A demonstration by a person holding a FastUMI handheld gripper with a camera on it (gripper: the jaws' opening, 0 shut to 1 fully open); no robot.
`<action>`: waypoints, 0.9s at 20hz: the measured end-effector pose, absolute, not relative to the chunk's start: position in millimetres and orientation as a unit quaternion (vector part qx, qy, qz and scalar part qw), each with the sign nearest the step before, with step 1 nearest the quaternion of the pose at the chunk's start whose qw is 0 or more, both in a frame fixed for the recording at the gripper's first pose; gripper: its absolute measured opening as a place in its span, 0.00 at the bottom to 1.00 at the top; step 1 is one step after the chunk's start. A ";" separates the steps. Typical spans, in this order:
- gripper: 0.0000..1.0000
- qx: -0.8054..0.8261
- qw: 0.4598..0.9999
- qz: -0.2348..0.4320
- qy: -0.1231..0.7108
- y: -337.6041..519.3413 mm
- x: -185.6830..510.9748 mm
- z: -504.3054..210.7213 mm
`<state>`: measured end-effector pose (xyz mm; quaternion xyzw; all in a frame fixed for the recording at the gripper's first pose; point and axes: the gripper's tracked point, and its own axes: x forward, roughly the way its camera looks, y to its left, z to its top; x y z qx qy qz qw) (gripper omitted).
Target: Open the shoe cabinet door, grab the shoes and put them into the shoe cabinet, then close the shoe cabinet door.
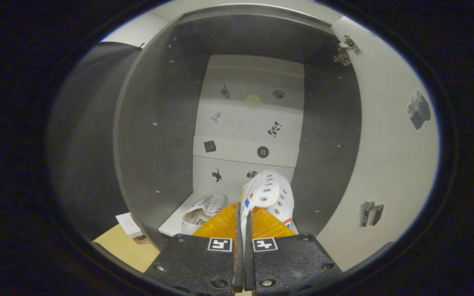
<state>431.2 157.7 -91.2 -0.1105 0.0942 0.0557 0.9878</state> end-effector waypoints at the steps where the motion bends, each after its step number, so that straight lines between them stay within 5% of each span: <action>1: 0.05 -0.116 0.987 0.057 0.094 157.1 446.6 -98.0; 11: 0.05 -0.162 0.967 0.083 0.176 145.9 564.3 -204.9; 18: 0.18 -0.142 0.974 0.085 0.158 152.8 572.5 -202.8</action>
